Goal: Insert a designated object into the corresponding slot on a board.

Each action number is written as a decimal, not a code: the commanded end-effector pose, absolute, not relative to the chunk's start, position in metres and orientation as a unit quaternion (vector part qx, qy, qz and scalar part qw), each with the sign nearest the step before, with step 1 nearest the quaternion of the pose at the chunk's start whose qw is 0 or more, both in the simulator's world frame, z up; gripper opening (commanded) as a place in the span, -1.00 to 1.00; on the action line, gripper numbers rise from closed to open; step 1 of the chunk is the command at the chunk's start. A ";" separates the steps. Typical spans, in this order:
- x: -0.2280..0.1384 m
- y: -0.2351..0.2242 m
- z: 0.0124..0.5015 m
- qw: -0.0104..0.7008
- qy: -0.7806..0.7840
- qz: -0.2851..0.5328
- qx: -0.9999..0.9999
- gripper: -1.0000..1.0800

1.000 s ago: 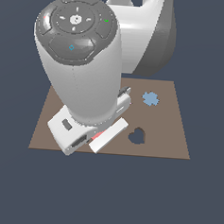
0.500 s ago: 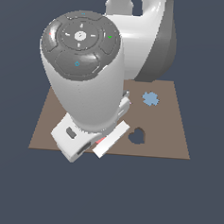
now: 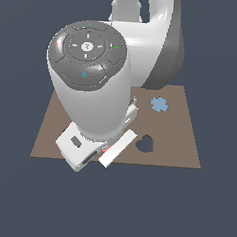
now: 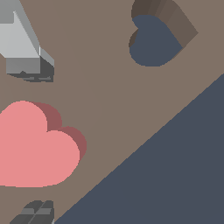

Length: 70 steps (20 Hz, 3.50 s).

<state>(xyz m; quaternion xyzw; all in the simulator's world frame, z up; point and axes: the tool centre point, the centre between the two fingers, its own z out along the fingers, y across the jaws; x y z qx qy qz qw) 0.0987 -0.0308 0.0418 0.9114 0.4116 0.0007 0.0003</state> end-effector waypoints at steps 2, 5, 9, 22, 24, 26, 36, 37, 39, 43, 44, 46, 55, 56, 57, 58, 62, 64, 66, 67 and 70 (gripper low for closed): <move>0.098 -0.031 0.032 0.000 0.411 0.000 0.912 0.92; 0.098 -0.031 0.030 0.000 0.411 0.000 0.912 -1.00; 0.098 -0.031 0.030 0.000 0.411 0.000 0.912 -1.00; 0.100 -0.031 0.031 0.000 0.423 0.000 0.906 -1.00; 0.101 -0.030 0.031 0.000 0.433 0.000 0.902 -1.00; 0.102 -0.029 0.031 0.000 0.445 0.000 0.896 -1.00; 0.114 -0.020 0.032 0.001 0.543 0.000 0.840 -1.00; 0.115 -0.019 0.032 0.001 0.556 0.000 0.831 -1.00; 0.118 -0.015 0.033 0.001 0.583 0.000 0.813 -1.00; 0.123 -0.007 0.033 0.001 0.643 0.000 0.766 -1.00; 0.125 -0.005 0.033 0.001 0.658 0.000 0.753 -1.00; 0.127 0.000 0.034 0.001 0.689 0.000 0.724 -1.00; 0.132 0.025 0.036 0.001 0.814 0.001 0.581 -1.00; 0.132 0.028 0.036 0.001 0.826 0.001 0.563 -1.00; 0.132 0.031 0.036 0.001 0.838 0.001 0.545 -1.00; 0.132 0.033 0.036 0.001 0.850 0.001 0.527 -1.00; 0.129 0.045 0.037 0.001 0.892 0.001 0.451 -1.00; 0.127 0.050 0.037 0.001 0.911 0.001 0.412 -1.00; 0.124 0.056 0.038 0.001 0.929 0.001 0.371 -1.00; 0.123 0.059 0.038 0.001 0.937 0.001 0.351 -1.00; 0.118 0.066 0.039 0.001 0.957 0.001 0.289 -1.00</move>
